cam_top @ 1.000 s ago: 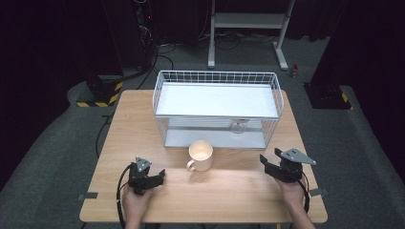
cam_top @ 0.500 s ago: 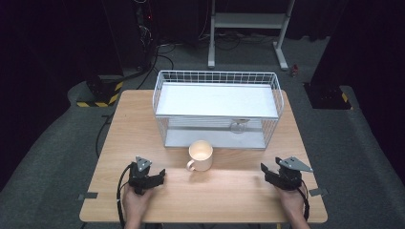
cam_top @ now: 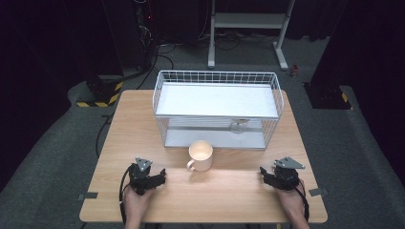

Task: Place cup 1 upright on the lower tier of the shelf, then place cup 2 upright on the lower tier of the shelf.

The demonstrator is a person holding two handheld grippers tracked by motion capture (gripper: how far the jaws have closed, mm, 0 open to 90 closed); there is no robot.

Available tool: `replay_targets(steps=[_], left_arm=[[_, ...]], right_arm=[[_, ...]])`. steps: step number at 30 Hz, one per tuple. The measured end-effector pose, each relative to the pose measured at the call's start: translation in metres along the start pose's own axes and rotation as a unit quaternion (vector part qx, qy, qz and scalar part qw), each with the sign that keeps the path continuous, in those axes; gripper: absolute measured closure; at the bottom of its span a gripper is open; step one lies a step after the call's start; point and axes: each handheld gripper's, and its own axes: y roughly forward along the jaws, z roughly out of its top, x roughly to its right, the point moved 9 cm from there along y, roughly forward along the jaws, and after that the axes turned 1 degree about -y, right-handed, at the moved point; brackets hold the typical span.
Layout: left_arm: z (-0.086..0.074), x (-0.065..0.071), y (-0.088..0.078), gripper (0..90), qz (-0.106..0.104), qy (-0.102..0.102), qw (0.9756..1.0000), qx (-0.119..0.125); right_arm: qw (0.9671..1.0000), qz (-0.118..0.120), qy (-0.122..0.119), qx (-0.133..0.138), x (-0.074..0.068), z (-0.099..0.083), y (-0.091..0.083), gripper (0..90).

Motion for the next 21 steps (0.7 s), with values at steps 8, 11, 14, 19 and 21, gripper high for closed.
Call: replay_targets(steps=[8,11,14,19,21], left_arm=[[0.000,-0.001,0.000,15.1,-0.014,0.011,0.9998,-0.004],[0.001,0.000,0.000,15.5,-0.020,0.014,0.9997,-0.004],[0.002,0.001,-0.003,15.4,-0.029,0.017,0.9994,-0.003],[0.006,0.006,-0.013,15.1,-0.046,0.030,0.9984,0.018],[0.007,0.008,-0.015,14.9,-0.056,0.036,0.9976,0.019]], right_arm=[[0.9994,0.009,0.029,-0.019,-0.001,-0.003,0.002,25.9],[0.9994,0.011,0.028,-0.018,-0.001,-0.003,0.002,25.6],[0.9994,0.011,0.029,-0.018,-0.001,-0.002,0.003,25.5],[0.9994,0.012,0.028,-0.019,-0.002,-0.001,0.004,25.5],[0.9994,0.012,0.028,-0.019,-0.002,-0.001,0.004,25.5]])
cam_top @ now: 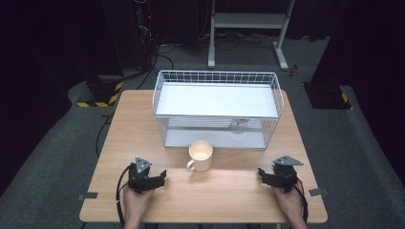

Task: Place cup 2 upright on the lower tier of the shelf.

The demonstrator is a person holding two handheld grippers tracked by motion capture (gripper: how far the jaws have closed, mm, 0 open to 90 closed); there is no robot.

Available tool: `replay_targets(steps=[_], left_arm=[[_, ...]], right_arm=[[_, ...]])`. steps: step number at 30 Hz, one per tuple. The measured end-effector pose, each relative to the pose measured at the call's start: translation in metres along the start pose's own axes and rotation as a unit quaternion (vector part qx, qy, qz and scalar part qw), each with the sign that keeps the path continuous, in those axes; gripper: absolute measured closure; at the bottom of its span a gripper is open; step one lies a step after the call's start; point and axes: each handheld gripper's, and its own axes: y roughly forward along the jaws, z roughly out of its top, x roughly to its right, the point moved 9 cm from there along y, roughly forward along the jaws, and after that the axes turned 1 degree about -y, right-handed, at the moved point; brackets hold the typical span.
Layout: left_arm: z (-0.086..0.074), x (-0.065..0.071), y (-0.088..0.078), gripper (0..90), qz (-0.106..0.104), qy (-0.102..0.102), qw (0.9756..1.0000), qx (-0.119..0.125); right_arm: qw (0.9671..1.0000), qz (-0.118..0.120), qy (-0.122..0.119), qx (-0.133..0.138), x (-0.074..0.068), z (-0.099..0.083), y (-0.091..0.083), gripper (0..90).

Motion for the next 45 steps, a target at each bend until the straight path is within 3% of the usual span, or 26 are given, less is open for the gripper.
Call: replay_targets(steps=[6,14,24,32,37,45], left_arm=[[0.007,0.018,-0.004,13.8,-0.028,0.017,0.9994,0.004],[0.017,0.047,-0.009,11.8,-0.067,0.039,0.9969,0.014],[0.021,0.072,-0.006,9.2,-0.092,0.059,0.9940,0.006],[0.030,0.090,0.003,7.9,-0.091,0.106,0.9902,-0.007],[0.037,0.095,0.007,7.4,-0.096,0.106,0.9897,-0.009],[0.043,0.100,0.016,7.9,-0.106,0.088,0.9905,-0.007]], right_arm=[[1.0000,-0.001,0.000,0.000,0.000,0.000,0.000,25.6],[1.0000,-0.001,-0.001,-0.001,0.000,0.000,0.000,25.5],[1.0000,-0.001,-0.003,0.000,0.000,-0.001,-0.001,25.5],[1.0000,-0.001,-0.003,0.000,0.000,-0.001,-0.001,25.3],[1.0000,0.000,-0.002,0.000,0.000,-0.001,-0.001,25.2],[1.0000,0.000,-0.002,0.000,0.000,-0.002,-0.001,24.5]])
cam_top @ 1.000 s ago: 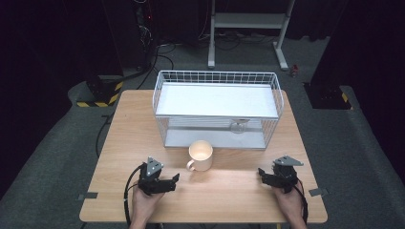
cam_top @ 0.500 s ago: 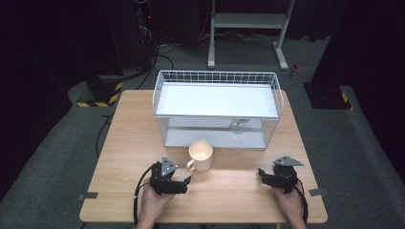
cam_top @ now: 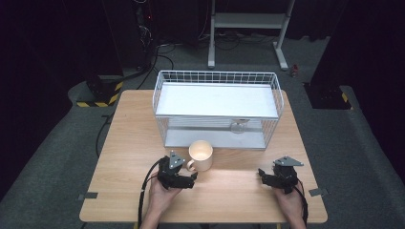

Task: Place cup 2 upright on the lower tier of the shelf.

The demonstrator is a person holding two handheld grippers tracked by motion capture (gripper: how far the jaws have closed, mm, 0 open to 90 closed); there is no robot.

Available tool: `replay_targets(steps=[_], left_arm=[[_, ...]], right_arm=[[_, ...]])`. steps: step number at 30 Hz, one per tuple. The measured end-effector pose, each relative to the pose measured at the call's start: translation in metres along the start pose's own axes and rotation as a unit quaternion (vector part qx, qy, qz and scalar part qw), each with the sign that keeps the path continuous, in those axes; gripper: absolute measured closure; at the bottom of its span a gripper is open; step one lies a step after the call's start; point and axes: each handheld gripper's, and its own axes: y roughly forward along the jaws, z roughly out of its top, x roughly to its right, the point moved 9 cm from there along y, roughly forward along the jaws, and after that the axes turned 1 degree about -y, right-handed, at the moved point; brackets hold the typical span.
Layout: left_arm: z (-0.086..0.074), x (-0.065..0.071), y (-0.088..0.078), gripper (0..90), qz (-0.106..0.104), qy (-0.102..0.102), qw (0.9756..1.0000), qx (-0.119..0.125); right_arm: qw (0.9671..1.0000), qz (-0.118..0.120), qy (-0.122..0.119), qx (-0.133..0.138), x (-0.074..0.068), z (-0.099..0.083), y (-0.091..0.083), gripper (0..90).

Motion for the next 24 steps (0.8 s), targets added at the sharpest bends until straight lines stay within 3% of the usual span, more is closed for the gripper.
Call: replay_targets(steps=[6,19,24], left_arm=[[0.010,0.003,0.004,7.9,0.000,0.011,0.9999,0.004],[0.027,0.006,0.016,7.9,-0.002,0.008,0.9999,0.012],[0.031,0.007,0.023,7.8,-0.014,0.001,0.9997,0.021]], right_arm=[[1.0000,0.000,0.000,0.000,0.000,0.000,0.000,24.5],[1.0000,0.000,0.000,0.000,0.000,0.000,0.000,24.5],[1.0000,0.000,0.000,0.000,0.000,0.000,0.000,24.5]])
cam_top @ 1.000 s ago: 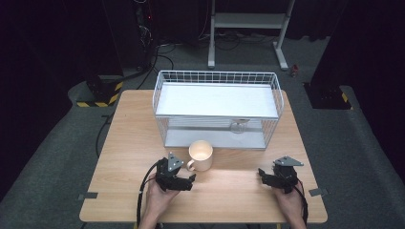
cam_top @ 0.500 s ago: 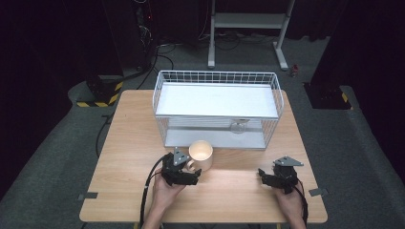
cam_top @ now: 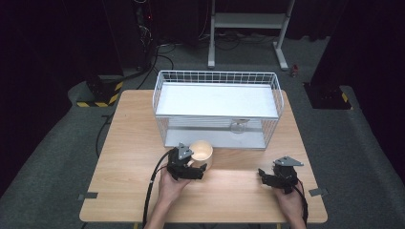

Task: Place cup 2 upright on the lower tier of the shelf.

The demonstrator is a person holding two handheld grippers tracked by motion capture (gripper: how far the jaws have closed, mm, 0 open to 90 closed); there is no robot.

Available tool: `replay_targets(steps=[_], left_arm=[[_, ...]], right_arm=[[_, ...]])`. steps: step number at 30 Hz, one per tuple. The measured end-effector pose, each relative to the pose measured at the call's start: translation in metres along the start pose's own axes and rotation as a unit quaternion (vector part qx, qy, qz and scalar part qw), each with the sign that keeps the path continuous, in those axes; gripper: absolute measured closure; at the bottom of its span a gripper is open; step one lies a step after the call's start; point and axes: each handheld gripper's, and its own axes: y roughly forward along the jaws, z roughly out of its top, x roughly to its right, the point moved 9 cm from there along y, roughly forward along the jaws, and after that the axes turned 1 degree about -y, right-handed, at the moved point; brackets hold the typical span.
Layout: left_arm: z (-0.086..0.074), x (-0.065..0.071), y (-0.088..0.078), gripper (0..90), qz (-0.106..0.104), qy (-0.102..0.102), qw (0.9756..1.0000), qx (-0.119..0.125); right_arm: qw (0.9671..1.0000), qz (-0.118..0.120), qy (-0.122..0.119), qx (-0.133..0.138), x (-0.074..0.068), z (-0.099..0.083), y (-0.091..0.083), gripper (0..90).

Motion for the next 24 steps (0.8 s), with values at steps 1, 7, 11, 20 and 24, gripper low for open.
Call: replay_targets(steps=[1,7,11,20,24], left_arm=[[0.000,0.000,0.002,7.9,0.002,0.000,1.0000,0.001],[0.002,0.000,0.007,8.0,0.001,-0.001,1.0000,0.006],[0.002,0.000,0.012,8.1,0.001,-0.002,0.9999,0.011],[0.005,0.001,0.020,8.2,0.004,0.001,0.9999,0.016],[0.004,0.001,0.022,8.2,0.007,0.003,0.9998,0.016]], right_arm=[[1.0000,0.000,0.000,0.000,0.000,0.000,0.000,24.5],[1.0000,0.000,-0.001,0.001,0.000,0.000,0.000,24.5],[1.0000,0.000,0.000,0.000,0.000,0.000,0.000,24.5],[1.0000,0.000,0.000,0.000,0.000,0.000,0.000,24.5],[1.0000,0.000,0.000,0.000,0.000,0.000,0.000,24.5]])
